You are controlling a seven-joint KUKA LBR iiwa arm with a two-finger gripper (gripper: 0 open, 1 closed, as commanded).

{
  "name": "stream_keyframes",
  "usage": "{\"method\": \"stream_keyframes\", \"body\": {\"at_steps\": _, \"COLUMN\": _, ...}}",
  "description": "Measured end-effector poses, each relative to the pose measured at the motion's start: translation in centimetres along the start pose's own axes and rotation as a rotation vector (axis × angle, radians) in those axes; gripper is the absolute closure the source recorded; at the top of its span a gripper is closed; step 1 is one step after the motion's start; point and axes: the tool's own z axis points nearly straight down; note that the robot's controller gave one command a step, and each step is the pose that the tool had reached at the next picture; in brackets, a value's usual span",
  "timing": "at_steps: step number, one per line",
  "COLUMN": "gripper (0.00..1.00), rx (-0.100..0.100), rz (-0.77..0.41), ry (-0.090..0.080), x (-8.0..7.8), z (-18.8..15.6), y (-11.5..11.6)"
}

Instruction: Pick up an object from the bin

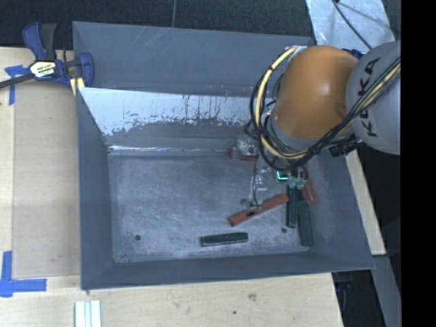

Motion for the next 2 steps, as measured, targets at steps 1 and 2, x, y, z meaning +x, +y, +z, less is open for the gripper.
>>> {"method": "stream_keyframes", "body": {"at_steps": 1, "gripper": 0.0, "rx": 0.001, "rz": -0.058, "ry": -0.002, "x": 1.7, "z": 12.0, "y": -5.1}}
{"method": "stream_keyframes", "body": {"at_steps": 2, "gripper": 0.0, "rx": 0.001, "rz": -0.366, "ry": -0.006, "x": 2.7, "z": 8.9, "y": -5.1}}
